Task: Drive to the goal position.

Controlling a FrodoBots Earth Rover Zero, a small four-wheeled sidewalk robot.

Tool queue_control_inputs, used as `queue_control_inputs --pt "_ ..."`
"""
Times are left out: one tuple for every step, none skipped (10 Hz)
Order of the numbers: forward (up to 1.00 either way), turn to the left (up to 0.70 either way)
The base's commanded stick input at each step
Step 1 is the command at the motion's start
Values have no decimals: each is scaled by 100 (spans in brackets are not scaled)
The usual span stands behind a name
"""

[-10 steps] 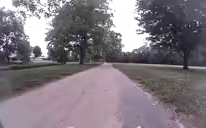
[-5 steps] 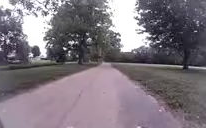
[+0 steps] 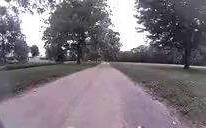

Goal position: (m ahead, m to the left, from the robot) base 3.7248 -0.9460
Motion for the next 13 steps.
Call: queue_control_inputs --pt "70 6" --pt "70 7" --pt "70 8" --pt "70 5" --pt "70 0" --pt "70 0" --pt "70 0" --pt "70 0" --pt "70 0" --pt "70 1" --pt "70 3" --pt "70 7" --pt "70 12"
